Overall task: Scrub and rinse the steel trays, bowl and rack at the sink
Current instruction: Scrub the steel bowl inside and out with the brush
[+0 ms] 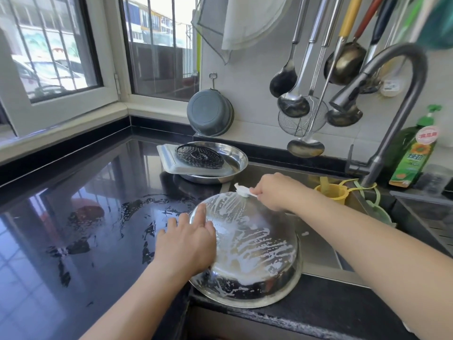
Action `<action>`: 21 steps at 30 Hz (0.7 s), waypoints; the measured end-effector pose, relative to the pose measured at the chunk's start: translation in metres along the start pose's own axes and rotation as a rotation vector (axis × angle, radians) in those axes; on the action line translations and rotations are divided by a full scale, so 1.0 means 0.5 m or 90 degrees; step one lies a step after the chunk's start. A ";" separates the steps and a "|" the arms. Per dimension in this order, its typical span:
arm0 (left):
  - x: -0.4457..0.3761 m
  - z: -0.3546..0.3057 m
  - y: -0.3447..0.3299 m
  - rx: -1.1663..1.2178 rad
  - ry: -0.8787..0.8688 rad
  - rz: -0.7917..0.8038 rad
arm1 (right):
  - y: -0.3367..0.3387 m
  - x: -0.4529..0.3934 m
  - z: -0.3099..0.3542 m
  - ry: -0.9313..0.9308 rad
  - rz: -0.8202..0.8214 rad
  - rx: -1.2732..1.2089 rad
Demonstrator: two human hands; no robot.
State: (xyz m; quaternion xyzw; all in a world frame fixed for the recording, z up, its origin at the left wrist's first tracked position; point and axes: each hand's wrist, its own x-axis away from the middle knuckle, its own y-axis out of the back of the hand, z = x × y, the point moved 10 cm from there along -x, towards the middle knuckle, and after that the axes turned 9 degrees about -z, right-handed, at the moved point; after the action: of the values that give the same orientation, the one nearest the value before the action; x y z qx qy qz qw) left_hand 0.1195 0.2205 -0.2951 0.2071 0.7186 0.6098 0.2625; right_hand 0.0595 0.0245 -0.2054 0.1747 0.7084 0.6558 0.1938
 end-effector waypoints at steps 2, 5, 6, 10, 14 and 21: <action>0.000 0.000 0.003 0.005 0.004 -0.001 | -0.001 -0.011 -0.006 -0.030 -0.013 -0.021; 0.004 0.000 0.007 0.018 0.011 -0.002 | -0.003 -0.008 -0.007 -0.036 -0.004 -0.022; 0.005 -0.001 0.009 0.021 0.011 -0.003 | 0.000 -0.003 -0.010 -0.032 -0.001 -0.012; 0.006 0.001 0.009 0.038 0.023 0.009 | 0.007 0.031 -0.026 -0.001 0.026 0.032; 0.015 0.002 0.015 0.059 0.043 0.017 | 0.004 0.068 -0.010 0.034 0.061 0.006; 0.023 -0.002 0.030 0.086 0.050 0.013 | 0.012 0.039 -0.039 -0.016 0.017 -0.055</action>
State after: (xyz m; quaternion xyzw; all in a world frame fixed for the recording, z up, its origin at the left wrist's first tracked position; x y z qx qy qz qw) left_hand 0.1095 0.2292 -0.2819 0.2078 0.7655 0.5703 0.2133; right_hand 0.0327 0.0180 -0.1992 0.1837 0.6747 0.6861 0.2009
